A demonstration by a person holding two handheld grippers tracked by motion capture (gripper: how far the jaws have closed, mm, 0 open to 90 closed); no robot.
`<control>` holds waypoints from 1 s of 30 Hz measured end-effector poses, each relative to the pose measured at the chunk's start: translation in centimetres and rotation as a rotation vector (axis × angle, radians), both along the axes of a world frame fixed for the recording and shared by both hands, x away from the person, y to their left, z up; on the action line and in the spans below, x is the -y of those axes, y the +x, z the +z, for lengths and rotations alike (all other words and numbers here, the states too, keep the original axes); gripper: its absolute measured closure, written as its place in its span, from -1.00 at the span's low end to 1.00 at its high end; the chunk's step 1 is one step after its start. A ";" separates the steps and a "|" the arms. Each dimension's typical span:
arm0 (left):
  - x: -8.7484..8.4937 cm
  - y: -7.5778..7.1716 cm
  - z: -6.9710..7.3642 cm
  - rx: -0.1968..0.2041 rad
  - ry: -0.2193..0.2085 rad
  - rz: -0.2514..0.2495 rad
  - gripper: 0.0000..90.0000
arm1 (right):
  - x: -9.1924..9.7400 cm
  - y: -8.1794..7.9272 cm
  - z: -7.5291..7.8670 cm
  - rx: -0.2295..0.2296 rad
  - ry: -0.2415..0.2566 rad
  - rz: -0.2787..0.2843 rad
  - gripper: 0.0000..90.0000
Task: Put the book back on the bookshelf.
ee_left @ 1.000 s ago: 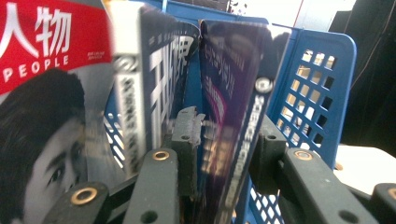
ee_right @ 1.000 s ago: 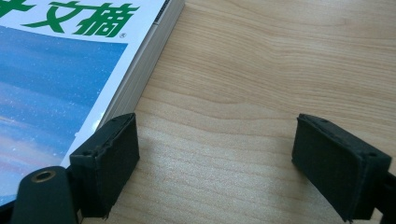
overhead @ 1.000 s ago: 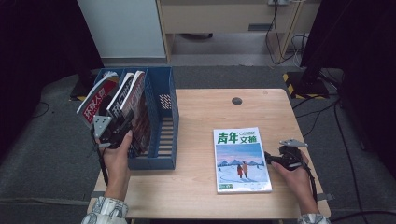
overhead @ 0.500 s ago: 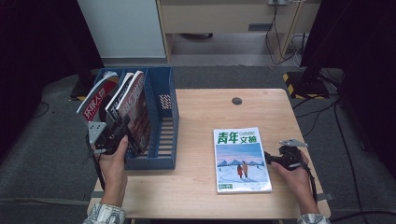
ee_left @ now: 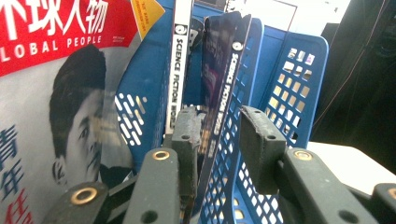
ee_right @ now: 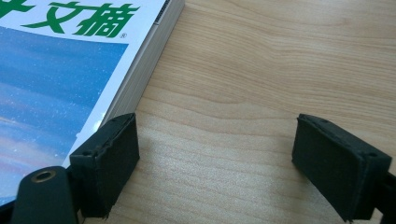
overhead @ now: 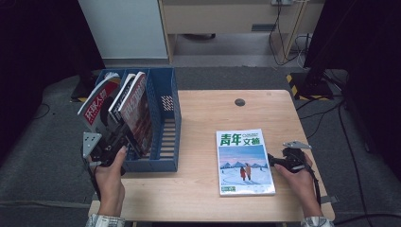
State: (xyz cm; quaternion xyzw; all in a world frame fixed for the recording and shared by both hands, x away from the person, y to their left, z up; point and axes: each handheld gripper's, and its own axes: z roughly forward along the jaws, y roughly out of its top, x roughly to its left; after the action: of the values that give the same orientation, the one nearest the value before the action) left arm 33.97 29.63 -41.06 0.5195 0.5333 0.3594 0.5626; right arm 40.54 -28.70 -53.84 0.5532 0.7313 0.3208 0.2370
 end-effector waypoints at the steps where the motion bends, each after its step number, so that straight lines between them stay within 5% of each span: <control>1: 0.1 -0.2 -0.1 -0.005 0.001 -0.002 0.49 | 0.0 0.0 0.0 0.002 -0.002 0.002 -0.67; 18: 2.8 -0.7 -1.3 -0.067 0.064 -0.123 0.27 | 0.0 0.0 0.0 -0.001 0.000 -0.001 -0.67; 30: 7.1 0.2 -2.0 -0.108 0.118 -0.258 -0.08 | -0.1 0.0 0.0 -0.002 -0.002 0.000 -0.68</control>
State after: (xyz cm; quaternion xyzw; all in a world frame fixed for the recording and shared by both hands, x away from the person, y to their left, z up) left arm 34.13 22.50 -43.09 0.6346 0.4695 0.2863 0.5431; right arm 40.56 -28.65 -53.84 0.5533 0.7319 0.3196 0.2368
